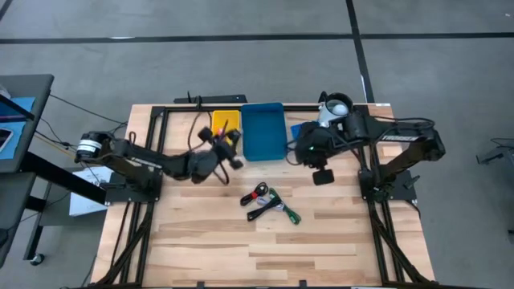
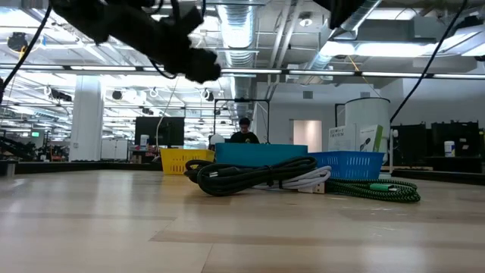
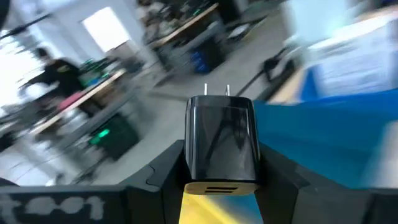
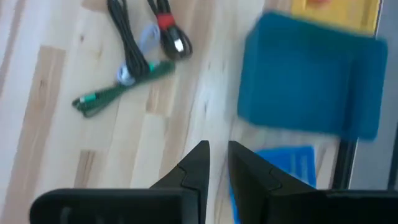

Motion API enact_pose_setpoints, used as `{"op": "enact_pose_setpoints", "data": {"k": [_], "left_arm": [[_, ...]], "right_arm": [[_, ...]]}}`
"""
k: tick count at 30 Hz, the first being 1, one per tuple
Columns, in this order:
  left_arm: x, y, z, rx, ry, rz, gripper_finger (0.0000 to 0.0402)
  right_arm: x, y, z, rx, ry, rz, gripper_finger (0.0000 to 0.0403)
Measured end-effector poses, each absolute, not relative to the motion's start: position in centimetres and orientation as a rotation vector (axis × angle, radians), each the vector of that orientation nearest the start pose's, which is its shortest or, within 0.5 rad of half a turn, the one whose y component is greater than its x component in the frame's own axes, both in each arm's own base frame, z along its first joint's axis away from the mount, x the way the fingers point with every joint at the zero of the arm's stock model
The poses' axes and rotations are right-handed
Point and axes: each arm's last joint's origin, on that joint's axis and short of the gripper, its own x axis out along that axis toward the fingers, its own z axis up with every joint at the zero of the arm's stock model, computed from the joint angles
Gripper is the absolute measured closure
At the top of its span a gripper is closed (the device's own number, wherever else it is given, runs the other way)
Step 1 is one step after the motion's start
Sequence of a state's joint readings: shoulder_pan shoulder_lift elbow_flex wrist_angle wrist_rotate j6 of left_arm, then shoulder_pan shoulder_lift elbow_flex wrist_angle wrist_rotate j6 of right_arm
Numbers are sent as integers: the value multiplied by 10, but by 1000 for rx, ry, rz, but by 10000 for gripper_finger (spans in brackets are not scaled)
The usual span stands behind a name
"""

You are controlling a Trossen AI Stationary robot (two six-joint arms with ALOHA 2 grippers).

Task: Pick and place items into bin
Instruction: Put the black charger adapter into the yellow basket

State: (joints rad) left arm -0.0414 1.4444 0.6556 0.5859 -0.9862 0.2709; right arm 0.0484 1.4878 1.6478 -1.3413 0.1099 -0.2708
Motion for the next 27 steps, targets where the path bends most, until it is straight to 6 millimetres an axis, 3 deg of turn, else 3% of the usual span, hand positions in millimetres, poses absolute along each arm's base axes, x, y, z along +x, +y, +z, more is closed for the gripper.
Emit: {"op": "enact_pose_setpoints", "data": {"k": [5, 14, 20, 27], "left_arm": [[280, 62, 213, 334, 410, 986, 264], [256, 140, 204, 5, 563, 931, 264], [239, 166, 199, -147, 583, 848, 264], [234, 176, 199, -236, 543, 763, 263]], "right_arm": [[256, -2, 375, -249, 1265, 38, 352], [251, -17, 374, -191, 1312, -22, 352], [251, -23, 374, -177, 1314, -40, 352], [250, -28, 374, -170, 1316, -52, 352]]}}
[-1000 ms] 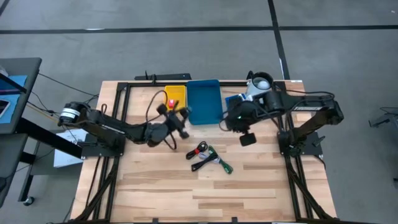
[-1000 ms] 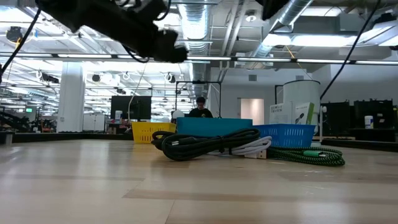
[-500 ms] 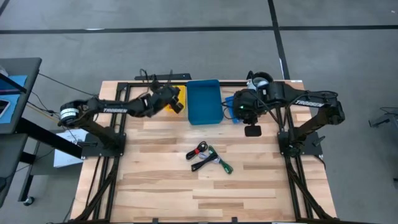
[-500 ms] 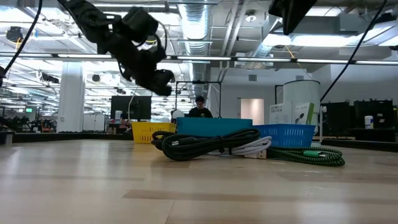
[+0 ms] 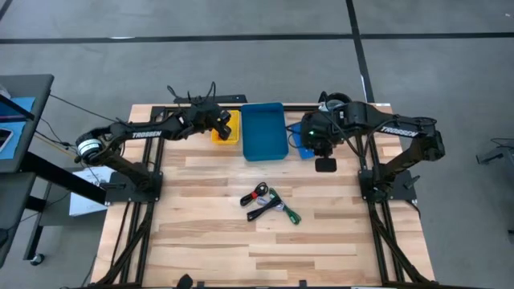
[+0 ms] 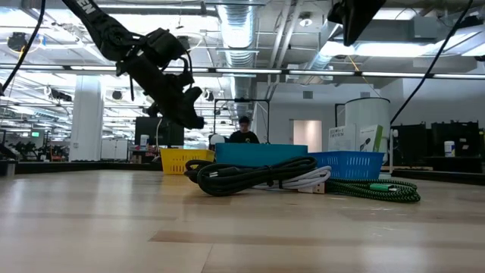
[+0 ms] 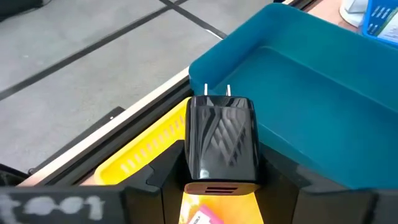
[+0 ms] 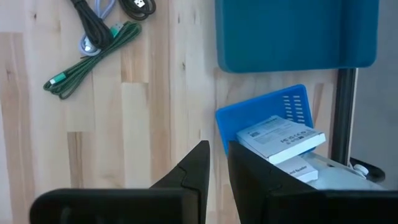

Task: Pick and place items into bin
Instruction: Put the black charger adapter into the yellow basket, then put the black charger cable into the blue bin

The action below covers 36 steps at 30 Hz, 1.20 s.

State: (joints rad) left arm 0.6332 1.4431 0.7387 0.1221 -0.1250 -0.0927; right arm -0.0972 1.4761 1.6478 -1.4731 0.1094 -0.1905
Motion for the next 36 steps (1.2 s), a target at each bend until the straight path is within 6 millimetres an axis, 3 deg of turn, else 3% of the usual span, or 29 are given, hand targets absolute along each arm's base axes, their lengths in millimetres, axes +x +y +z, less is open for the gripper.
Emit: {"op": "enact_pose_setpoints", "data": {"k": [7, 17, 25, 31, 36], "left_arm": [[232, 175, 197, -242, 572, 763, 258], [232, 174, 195, -247, 594, 753, 193], [239, 163, 195, -239, 596, 705, 188], [249, 145, 192, -241, 606, 645, 189], [257, 121, 184, -207, 538, 599, 189]], "right_arm": [[251, -29, 374, -167, 1315, -57, 352], [252, -29, 374, -168, 1304, -58, 352], [252, -27, 374, -156, 1301, -47, 352], [258, -10, 372, -173, 1253, 24, 352], [272, 16, 342, -229, 1212, 91, 352]]}}
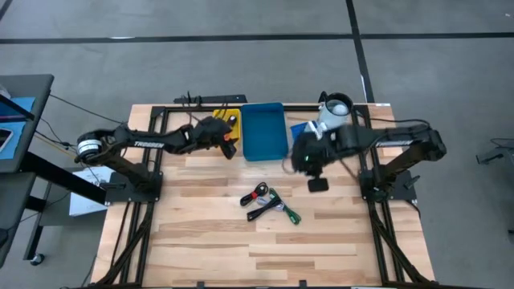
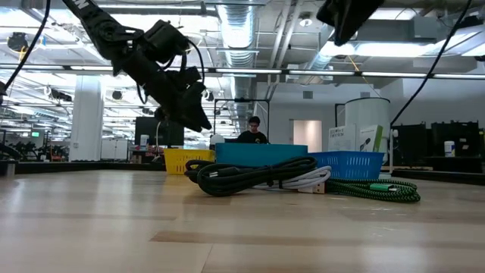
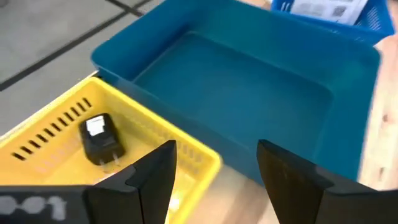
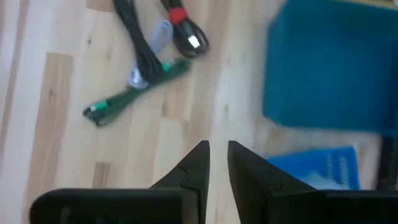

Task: Pick and place items into bin
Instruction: Put the black charger cable into the blue bin

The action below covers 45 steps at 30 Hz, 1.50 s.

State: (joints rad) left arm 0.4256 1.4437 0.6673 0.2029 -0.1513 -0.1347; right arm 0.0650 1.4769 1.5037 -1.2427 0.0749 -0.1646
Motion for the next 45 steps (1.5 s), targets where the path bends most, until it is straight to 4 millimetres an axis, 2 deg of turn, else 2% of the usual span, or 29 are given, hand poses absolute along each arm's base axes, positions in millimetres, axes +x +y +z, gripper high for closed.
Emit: {"op": "enact_pose_setpoints", "data": {"k": [4, 8, 14, 19, 22, 24, 28, 33, 38, 45], "left_arm": [[260, 104, 178, -199, 478, 631, 189], [261, 87, 172, -188, 447, 666, 189], [258, 61, 173, -145, 428, 683, 189], [240, 36, 188, -116, 341, 693, 189], [226, 23, 201, -113, 254, 674, 189], [217, 16, 212, -101, 197, 638, 189], [202, 2, 227, -92, 168, 547, 189], [193, -13, 229, -70, 202, 454, 189], [193, -18, 230, -33, 201, 439, 189], [194, -18, 229, -27, 207, 445, 189]], "right_arm": [[285, 37, 306, -272, 1123, 144, 352], [292, 53, 281, -307, 1022, 189, 352], [301, 63, 272, -302, 879, 205, 352], [308, 67, 266, -302, 804, 211, 352], [315, 66, 253, -305, 843, 207, 352], [327, 66, 242, -300, 839, 201, 352], [343, 65, 213, -333, 899, 214, 352], [362, 70, 194, -347, 930, 279, 352], [373, 74, 182, -342, 1007, 308, 344], [384, 78, 168, -290, 1109, 406, 283]]}}
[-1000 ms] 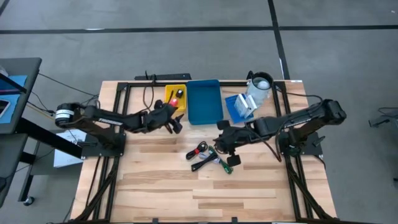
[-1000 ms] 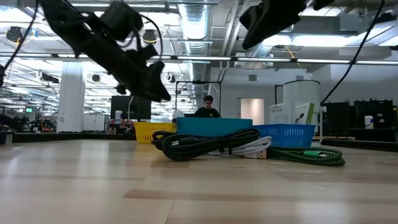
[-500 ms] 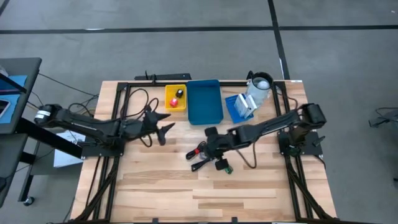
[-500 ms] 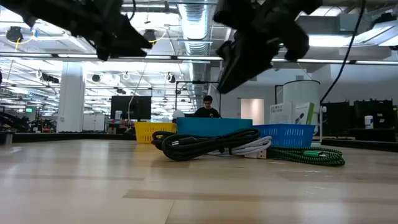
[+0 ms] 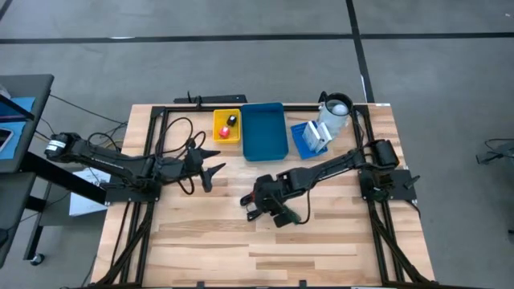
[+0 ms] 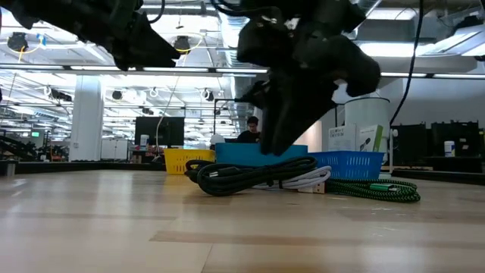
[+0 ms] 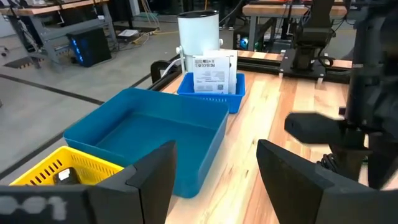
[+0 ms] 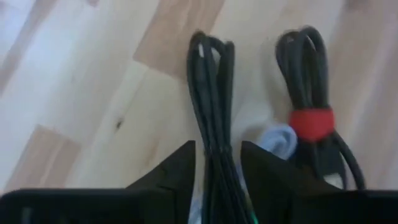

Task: Pick and place items into bin
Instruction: Put the black charger cable into the blue bin

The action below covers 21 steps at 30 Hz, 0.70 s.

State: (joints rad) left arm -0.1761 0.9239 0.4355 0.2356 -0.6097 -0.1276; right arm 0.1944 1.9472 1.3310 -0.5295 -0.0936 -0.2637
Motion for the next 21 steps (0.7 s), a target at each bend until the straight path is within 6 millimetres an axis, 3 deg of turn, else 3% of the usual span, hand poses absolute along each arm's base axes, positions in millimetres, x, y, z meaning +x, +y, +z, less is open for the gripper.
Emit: {"op": "enact_pose_setpoints", "data": {"k": [9, 21], "left_arm": [[194, -18, 229, -32, 205, 445, 189], [194, -18, 229, -42, 207, 420, 189]], "right_arm": [[383, 79, 167, -274, 1127, 425, 228], [379, 63, 156, -163, 1167, 409, 251]]}}
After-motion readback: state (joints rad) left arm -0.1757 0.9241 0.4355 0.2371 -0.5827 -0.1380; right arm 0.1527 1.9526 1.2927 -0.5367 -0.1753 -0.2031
